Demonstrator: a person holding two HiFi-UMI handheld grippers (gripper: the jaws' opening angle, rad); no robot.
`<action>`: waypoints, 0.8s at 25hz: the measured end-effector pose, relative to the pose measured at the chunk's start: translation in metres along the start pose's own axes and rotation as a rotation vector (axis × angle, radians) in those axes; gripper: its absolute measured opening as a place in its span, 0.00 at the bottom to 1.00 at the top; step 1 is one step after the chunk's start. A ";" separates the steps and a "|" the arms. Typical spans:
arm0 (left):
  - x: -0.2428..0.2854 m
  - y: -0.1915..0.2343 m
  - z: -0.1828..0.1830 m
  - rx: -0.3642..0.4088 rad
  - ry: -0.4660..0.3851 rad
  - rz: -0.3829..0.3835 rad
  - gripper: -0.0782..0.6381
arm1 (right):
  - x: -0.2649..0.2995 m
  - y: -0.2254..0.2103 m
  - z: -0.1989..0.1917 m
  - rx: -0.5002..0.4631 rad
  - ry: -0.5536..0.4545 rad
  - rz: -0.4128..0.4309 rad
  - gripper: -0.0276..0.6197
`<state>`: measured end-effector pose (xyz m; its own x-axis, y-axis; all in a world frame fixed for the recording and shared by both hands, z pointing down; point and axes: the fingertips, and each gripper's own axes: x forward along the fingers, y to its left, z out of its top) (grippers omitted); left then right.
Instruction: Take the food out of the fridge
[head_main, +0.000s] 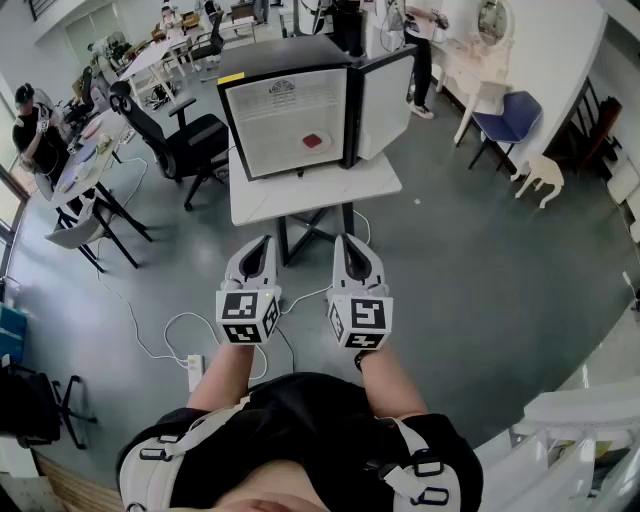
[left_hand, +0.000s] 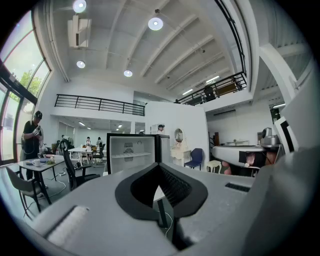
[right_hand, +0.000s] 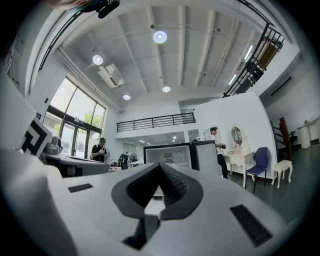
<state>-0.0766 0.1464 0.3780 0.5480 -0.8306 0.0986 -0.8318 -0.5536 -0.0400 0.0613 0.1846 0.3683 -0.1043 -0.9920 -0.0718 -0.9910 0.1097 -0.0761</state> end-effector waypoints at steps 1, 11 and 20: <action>0.000 0.000 0.000 -0.006 0.002 -0.006 0.11 | 0.000 0.001 0.001 0.008 -0.002 -0.001 0.05; 0.000 0.018 -0.006 -0.065 0.018 -0.039 0.11 | 0.013 0.012 -0.005 0.034 0.008 -0.009 0.05; -0.010 0.055 -0.014 -0.053 0.012 -0.076 0.11 | 0.022 0.046 -0.008 -0.070 -0.029 -0.053 0.05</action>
<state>-0.1285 0.1249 0.3883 0.6086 -0.7857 0.1110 -0.7918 -0.6104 0.0204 0.0123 0.1676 0.3715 -0.0502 -0.9939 -0.0981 -0.9986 0.0515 -0.0111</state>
